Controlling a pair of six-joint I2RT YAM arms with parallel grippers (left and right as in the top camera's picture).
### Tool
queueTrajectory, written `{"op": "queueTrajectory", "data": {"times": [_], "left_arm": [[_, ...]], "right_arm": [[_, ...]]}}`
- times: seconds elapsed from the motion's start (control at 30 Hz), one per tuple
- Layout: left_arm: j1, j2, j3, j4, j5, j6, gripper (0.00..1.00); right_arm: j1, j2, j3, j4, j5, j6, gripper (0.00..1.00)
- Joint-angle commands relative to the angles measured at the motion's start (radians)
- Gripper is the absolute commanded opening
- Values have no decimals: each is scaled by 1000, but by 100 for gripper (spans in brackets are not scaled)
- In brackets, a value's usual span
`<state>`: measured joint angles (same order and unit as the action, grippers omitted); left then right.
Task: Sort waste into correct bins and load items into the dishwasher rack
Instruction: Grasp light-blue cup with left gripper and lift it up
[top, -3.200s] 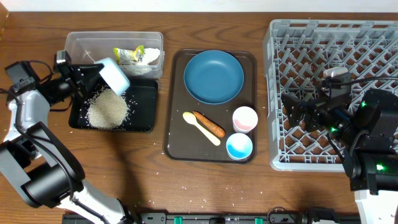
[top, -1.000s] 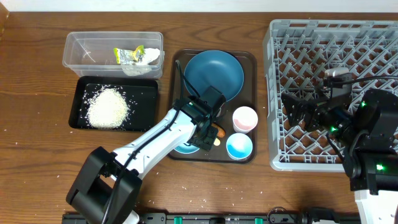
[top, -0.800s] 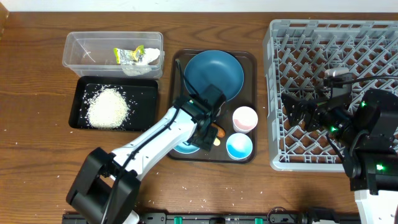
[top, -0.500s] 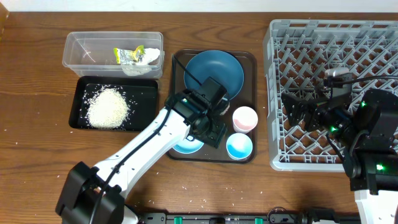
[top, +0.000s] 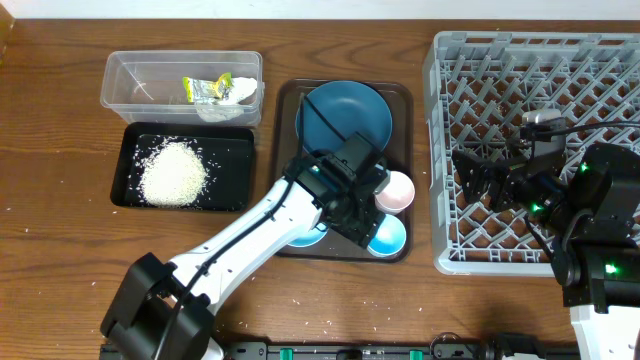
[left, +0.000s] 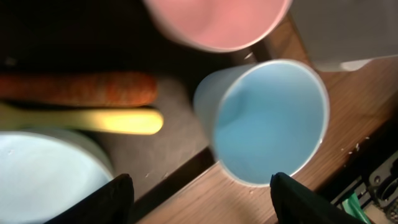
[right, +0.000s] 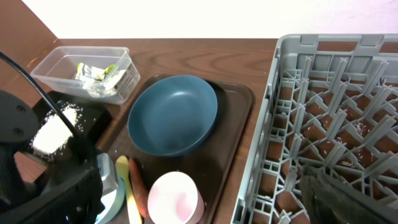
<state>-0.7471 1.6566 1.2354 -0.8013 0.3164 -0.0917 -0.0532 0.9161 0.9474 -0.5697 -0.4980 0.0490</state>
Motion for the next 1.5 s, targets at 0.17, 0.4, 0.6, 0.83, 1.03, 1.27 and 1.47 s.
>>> {"op": "queueTrajectory", "data": {"times": [0.17, 0.4, 0.6, 0.83, 1.03, 1.27, 1.47], "left_arm": [[-29, 84, 12, 30, -37, 16, 75], [-28, 158, 13, 35, -37, 5, 55], [-22, 151, 15, 37, -37, 5, 31], [-9, 108, 41, 22, -37, -53, 6], [122, -11, 66, -53, 42, -109, 6], [449, -124, 66, 42, 500, -108, 6], [616, -115, 62, 216, 922, -109, 6]], "right_arm": [[14, 0, 19, -3, -7, 14, 99], [14, 0, 19, -3, -6, 13, 99], [14, 0, 19, -3, -6, 13, 99], [14, 0, 19, -2, 0, 13, 99], [14, 0, 19, 33, 0, 34, 99], [16, 50, 19, 216, -146, 132, 99], [43, 195, 19, 444, -421, 157, 99]]}}
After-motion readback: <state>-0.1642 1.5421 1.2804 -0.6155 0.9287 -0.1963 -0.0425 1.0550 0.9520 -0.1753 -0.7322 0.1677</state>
